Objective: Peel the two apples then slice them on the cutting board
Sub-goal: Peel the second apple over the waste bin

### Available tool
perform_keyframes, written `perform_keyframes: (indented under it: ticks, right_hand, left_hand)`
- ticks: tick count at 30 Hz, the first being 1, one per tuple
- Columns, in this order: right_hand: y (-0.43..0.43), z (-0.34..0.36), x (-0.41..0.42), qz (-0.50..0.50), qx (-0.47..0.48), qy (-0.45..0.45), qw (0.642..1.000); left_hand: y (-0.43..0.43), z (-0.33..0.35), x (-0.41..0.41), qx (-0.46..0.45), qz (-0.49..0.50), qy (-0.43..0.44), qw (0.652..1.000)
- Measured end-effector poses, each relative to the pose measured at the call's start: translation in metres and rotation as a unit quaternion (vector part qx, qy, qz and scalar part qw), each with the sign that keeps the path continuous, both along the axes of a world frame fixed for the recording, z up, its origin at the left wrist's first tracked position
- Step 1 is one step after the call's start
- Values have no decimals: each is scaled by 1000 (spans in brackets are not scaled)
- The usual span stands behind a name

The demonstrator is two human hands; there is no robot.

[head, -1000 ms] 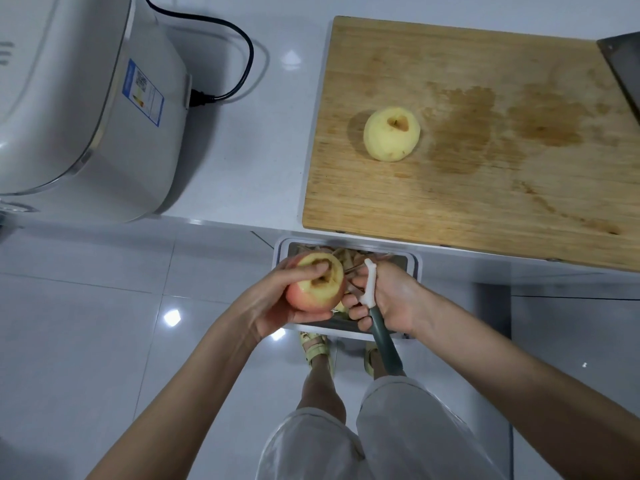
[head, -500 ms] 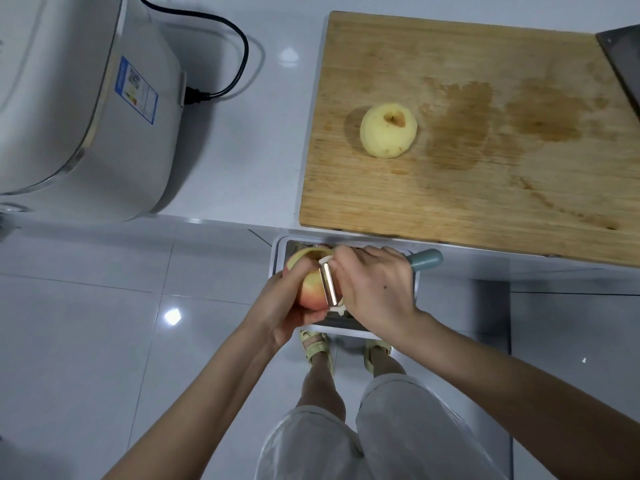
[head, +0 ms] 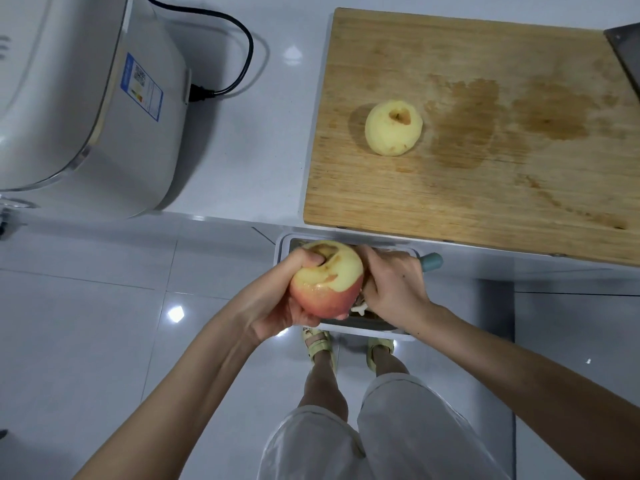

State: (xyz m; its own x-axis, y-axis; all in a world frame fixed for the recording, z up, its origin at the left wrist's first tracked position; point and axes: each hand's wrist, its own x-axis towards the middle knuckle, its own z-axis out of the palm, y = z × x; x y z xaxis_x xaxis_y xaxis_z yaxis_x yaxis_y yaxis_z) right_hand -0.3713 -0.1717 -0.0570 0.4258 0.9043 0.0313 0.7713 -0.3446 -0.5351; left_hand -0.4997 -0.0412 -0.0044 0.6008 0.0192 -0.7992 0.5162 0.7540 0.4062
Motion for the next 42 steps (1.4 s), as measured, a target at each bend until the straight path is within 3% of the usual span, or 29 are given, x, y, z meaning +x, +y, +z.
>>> perform_keyframes:
  ticks: [5, 10, 13, 15, 18, 20, 22, 24, 27, 30, 32, 38, 42]
  right_hand:
    - [-5, 8, 3, -104, 37, 88, 990]
    - [3, 22, -3, -81, 75, 173, 979]
    - [7, 25, -5, -77, 96, 285, 951]
    - [7, 26, -8, -126, 89, 397, 905]
    - [10, 24, -8, -272, -30, 581, 766]
    - [11, 21, -7, -271, -203, 539, 771]
    - [10, 17, -8, -163, -345, 373, 846]
    - [4, 11, -11, -87, -367, 139, 916]
    - [0, 5, -14, -80, -241, -66, 965]
    - [-1, 7, -9, -115, -21, -69, 991]
    - [2, 17, -11, -66, 60, -65, 994]
    - [22, 30, -18, 5, 124, -200, 972]
    - [22, 31, -11, 33, 151, -205, 966]
  left_hand:
    - [5, -5, -2, 21, 35, 33, 999]
    - [8, -11, -8, -43, -1, -2, 999]
    - [8, -12, -7, -69, -7, -6, 998]
    - [6, -15, -5, -58, 13, 23, 998]
    - [5, -17, -4, -50, 47, 60, 996]
    - [5, -18, -5, -35, 40, 78, 996]
    - [5, -17, -5, -29, 42, 95, 994]
    - [3, -17, -3, -44, 64, 111, 991]
    - [1, -20, -3, -57, 112, 106, 986]
    - [-1, -21, -2, -41, 137, 96, 985]
    - [-3, -22, 1, -21, 143, 96, 985]
    - [-14, -21, 12, 14, 110, 86, 990]
    - [-16, -22, 12, 28, 93, 83, 992]
